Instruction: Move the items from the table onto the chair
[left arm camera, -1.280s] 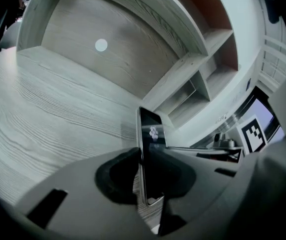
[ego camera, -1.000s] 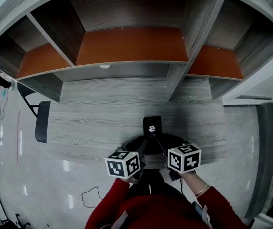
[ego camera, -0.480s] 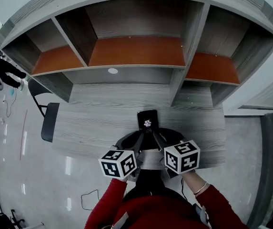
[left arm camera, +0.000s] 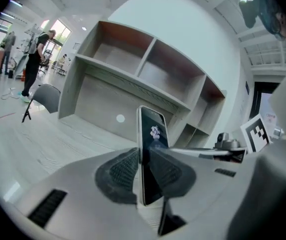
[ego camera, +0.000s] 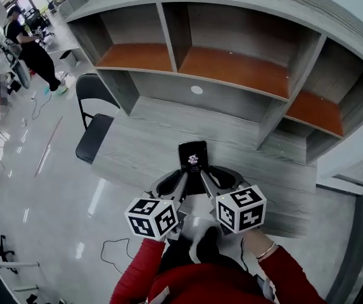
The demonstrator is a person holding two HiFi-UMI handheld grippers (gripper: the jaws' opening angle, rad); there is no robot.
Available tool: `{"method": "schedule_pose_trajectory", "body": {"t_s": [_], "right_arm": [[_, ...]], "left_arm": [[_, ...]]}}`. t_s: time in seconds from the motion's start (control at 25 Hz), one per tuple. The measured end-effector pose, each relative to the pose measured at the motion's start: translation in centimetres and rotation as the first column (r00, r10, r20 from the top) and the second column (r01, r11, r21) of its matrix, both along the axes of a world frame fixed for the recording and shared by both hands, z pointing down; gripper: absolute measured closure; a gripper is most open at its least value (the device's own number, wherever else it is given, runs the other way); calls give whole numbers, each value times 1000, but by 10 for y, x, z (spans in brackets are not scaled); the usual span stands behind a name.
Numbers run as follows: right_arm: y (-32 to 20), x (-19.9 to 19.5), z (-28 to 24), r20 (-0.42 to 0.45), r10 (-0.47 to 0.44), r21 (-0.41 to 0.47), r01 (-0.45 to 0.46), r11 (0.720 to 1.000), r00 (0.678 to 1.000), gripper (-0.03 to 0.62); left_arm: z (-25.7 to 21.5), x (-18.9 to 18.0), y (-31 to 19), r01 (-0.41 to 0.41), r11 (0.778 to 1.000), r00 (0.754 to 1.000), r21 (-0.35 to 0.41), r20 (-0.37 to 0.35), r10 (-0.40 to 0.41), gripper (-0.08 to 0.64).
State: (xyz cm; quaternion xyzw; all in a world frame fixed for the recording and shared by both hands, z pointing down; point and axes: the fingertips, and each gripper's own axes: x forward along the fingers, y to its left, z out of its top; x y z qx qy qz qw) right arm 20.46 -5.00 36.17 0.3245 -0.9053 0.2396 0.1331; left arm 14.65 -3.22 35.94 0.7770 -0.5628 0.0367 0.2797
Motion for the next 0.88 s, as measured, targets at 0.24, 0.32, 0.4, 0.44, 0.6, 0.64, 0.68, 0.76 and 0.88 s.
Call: {"method": "schedule_pose_trajectory", "body": {"t_s": [0.24,0.32,0.4,0.44,0.6,0.64,0.68,0.76,0.88], "right_arm": [[19,-76,-28,3,-111,87,110,990,994,497],[26,-106,-34,5,-148,102,147,984,989,497],[34,-139,-39,6,-181,111,179,978,984,497],[40,-155,-42,7,-195,114,193,975,981,497],[65,-228,-50,8,-254,129,250,959,967,497],[71,-247,-53,11,-269,134,265,955,963,497],[76,-267,-54,15,-285,139,280,950,959,497],[88,-306,-57,21,-320,149,314,938,947,497],[107,-360,-62,31,-376,158,367,917,926,497]], "left_arm": [[-25,-74,25,129,989,992,72,-8,-129,479],[-31,-104,34,170,981,985,92,-11,-170,479],[-36,-135,44,205,973,979,106,-10,-206,480],[-38,-152,50,221,969,975,110,-9,-221,480],[-47,-222,79,281,952,960,124,-12,-281,480],[-50,-241,86,296,946,955,130,-10,-297,479],[-52,-260,92,312,940,949,135,-8,-314,480],[-55,-297,106,346,927,937,144,-5,-349,480],[-60,-350,127,400,904,914,154,2,-405,480]]}}
